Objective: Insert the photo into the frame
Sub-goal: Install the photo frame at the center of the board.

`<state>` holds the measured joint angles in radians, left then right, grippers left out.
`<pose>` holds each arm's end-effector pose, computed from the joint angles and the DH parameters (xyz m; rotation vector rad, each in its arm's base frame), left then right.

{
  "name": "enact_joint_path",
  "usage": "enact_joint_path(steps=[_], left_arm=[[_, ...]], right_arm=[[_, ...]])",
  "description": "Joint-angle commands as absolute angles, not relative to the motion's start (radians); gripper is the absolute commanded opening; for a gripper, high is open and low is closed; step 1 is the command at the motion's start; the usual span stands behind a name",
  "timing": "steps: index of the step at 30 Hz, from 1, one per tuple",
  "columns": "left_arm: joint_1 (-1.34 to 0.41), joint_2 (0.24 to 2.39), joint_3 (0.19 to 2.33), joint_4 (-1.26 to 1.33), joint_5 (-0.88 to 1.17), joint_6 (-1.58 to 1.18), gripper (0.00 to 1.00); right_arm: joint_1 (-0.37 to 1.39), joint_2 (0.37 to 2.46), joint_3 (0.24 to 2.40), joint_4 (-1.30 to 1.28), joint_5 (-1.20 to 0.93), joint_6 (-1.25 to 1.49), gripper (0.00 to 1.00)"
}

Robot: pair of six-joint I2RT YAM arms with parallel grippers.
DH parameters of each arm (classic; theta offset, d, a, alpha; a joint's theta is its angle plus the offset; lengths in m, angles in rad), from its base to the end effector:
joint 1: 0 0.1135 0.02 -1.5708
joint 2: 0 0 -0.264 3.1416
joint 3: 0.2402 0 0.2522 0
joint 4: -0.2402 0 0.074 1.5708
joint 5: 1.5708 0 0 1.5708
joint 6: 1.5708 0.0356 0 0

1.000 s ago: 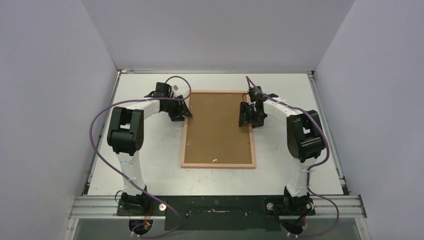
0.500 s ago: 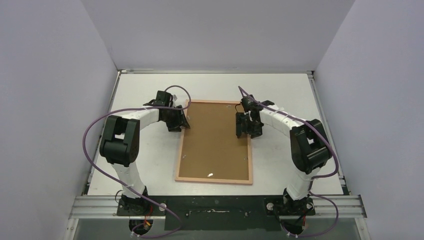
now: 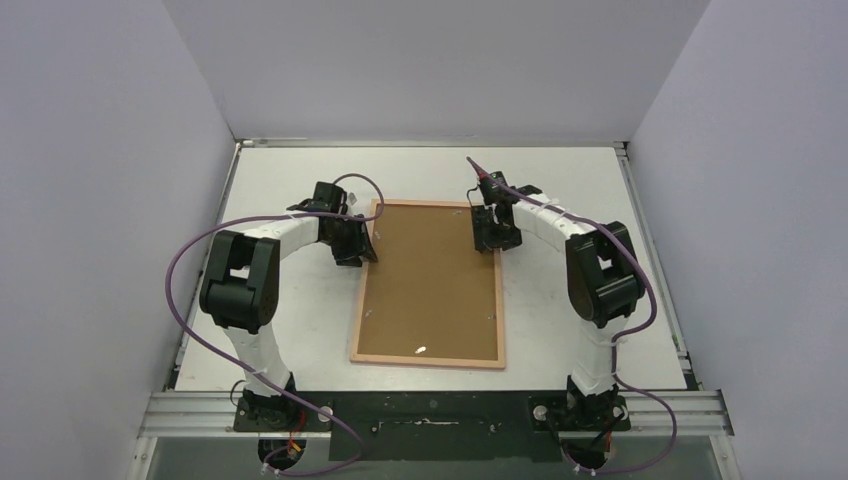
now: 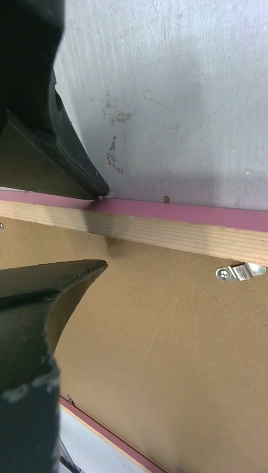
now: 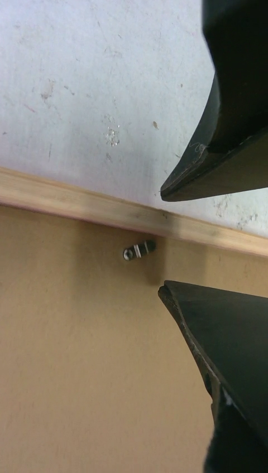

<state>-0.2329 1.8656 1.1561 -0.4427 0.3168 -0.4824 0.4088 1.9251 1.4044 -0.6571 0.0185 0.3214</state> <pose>0.3530 -0.0951 0.1535 -0.2535 2.7837 -0.6257 0.3635 0.1568 0.1900 -0.1156 2.7604 0.1725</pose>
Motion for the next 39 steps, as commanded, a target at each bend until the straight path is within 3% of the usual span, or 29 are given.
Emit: enact_joint_path(steps=[1,21,39], left_arm=[[-0.236,1.893,1.156,-0.522,0.282,-0.444,0.43],[-0.236,1.907,1.164,-0.519,0.291,-0.448,0.42],[-0.237,1.910,1.166,-0.517,0.302,-0.447,0.40]], right_arm=[[0.373,1.918,1.412,-0.655,0.020,0.275,0.56],[0.344,1.952,1.398,-0.628,-0.094,0.259,0.55],[0.343,1.993,1.421,-0.652,-0.064,0.255,0.34]])
